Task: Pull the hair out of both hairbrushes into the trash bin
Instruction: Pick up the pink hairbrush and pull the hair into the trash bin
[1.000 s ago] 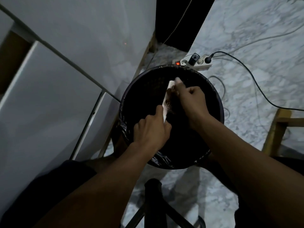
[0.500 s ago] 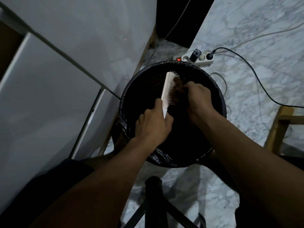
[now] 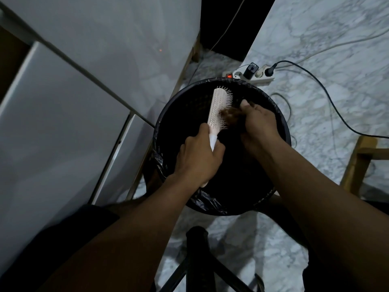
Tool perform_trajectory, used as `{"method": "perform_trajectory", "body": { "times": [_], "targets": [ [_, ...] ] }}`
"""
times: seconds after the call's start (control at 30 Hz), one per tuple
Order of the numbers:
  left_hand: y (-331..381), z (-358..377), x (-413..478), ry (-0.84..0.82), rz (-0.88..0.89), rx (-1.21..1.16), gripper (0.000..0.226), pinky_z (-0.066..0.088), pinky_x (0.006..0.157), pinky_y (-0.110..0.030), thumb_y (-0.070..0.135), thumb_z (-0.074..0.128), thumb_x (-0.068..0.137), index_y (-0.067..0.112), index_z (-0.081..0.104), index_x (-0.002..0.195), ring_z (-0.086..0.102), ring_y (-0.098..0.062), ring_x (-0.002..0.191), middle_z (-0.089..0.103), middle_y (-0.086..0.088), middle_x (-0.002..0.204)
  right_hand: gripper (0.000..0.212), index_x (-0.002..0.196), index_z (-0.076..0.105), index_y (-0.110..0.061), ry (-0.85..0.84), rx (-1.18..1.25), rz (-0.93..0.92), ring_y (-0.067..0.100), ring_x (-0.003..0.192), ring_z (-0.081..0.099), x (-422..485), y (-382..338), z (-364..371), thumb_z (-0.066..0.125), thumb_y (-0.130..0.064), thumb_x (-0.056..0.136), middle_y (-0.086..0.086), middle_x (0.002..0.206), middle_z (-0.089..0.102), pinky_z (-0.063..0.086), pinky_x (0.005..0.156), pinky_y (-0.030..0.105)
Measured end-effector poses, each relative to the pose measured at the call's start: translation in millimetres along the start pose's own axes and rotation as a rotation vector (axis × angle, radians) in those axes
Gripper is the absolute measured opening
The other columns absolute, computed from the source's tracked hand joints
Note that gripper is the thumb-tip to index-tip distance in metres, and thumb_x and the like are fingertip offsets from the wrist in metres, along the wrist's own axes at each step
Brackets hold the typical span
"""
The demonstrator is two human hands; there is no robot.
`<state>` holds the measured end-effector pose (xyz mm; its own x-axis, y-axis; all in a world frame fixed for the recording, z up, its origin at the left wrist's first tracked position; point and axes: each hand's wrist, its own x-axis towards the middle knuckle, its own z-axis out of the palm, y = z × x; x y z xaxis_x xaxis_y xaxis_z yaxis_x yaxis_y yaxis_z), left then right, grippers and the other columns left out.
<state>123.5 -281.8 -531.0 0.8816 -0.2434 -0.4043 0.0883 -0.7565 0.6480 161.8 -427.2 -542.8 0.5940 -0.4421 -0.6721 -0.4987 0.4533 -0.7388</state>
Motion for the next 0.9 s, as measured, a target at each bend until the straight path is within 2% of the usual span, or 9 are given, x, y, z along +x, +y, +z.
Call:
{"method": "perform_trajectory", "body": {
  "times": [0.07,0.17,0.3,0.4,0.57,0.63,0.73,0.83,0.9],
  "targets": [
    [-1,-2,2,0.006,-0.055,-0.031,0.02,0.043,0.059,-0.035,0.039,0.052,0.095,0.023,0.04,0.097,0.061,-0.031,0.073,0.061,-0.009,0.088,0.007,0.096,0.066,-0.008,-0.104,-0.015,0.007,0.023,0.079,0.073,-3,-2,2,0.065,-0.015,0.095,0.013,0.091,0.074,0.061,0.082,0.043],
    [-1,-4,3,0.007,-0.075,-0.032,0.019,0.04,0.058,-0.034,0.036,0.053,0.094,0.021,0.044,0.1,0.061,-0.029,0.073,0.061,-0.008,0.088,0.039,0.107,0.071,-0.013,-0.237,-0.418,-0.221,0.014,0.091,0.074,-7,2,1,0.085,-0.029,0.074,0.002,0.099,0.076,0.06,0.087,0.037],
    [-3,-1,2,-0.009,-0.056,-0.003,0.02,0.046,0.059,-0.036,0.037,0.053,0.094,0.022,0.044,0.104,0.062,-0.029,0.074,0.061,-0.007,0.089,0.019,0.077,0.076,-0.02,-0.148,-0.746,-0.402,0.003,0.08,0.072,-7,5,-3,0.089,-0.031,0.07,-0.005,0.087,0.078,0.058,0.079,0.022],
    [-3,0,3,-0.008,-0.059,-0.014,0.02,0.044,0.059,-0.036,0.038,0.053,0.094,0.022,0.041,0.098,0.062,-0.03,0.073,0.061,-0.009,0.088,0.019,0.065,0.07,-0.02,-0.095,-0.586,-0.322,0.007,0.069,0.069,-4,4,-7,0.085,-0.02,0.077,-0.001,0.08,0.076,0.059,0.071,0.026],
    [-3,-2,5,-0.005,-0.063,-0.03,0.02,0.044,0.058,-0.035,0.038,0.053,0.095,0.022,0.042,0.097,0.062,-0.028,0.072,0.062,-0.008,0.086,0.009,0.099,0.069,0.0,-0.045,0.064,0.166,0.021,0.068,0.069,-2,3,-3,0.063,-0.002,0.093,0.015,0.087,0.071,0.06,0.058,0.033],
    [-3,-2,5,-0.006,-0.073,-0.042,0.02,0.045,0.058,-0.035,0.038,0.053,0.094,0.022,0.043,0.097,0.063,-0.029,0.072,0.062,-0.008,0.086,0.021,0.108,0.069,0.0,-0.094,0.045,0.168,0.023,0.074,0.071,-1,3,-3,0.067,-0.013,0.092,0.016,0.094,0.073,0.061,0.065,0.037],
    [-2,-3,5,-0.007,-0.086,-0.037,0.02,0.045,0.061,-0.036,0.039,0.052,0.094,0.021,0.044,0.101,0.062,-0.031,0.077,0.062,-0.009,0.092,0.037,0.107,0.073,0.0,-0.204,-0.268,-0.041,0.021,0.076,0.073,-10,8,-2,0.083,-0.023,0.08,0.012,0.092,0.077,0.06,0.068,0.036],
    [-1,-2,3,-0.011,-0.067,-0.012,0.02,0.05,0.062,-0.041,0.039,0.051,0.094,0.022,0.043,0.102,0.062,-0.032,0.077,0.062,-0.01,0.092,0.023,0.093,0.077,-0.004,-0.129,-0.441,-0.205,0.025,0.064,0.07,-12,13,0,0.084,-0.02,0.078,0.015,0.083,0.077,0.062,0.066,0.041],
    [-1,-2,3,-0.006,-0.051,-0.006,0.02,0.053,0.061,-0.042,0.039,0.051,0.094,0.022,0.042,0.101,0.063,-0.032,0.075,0.062,-0.01,0.089,0.01,0.085,0.074,-0.005,-0.093,-0.381,-0.174,0.025,0.056,0.066,-10,10,-1,0.079,-0.013,0.084,0.015,0.076,0.074,0.06,0.064,0.041]
  ]
}}
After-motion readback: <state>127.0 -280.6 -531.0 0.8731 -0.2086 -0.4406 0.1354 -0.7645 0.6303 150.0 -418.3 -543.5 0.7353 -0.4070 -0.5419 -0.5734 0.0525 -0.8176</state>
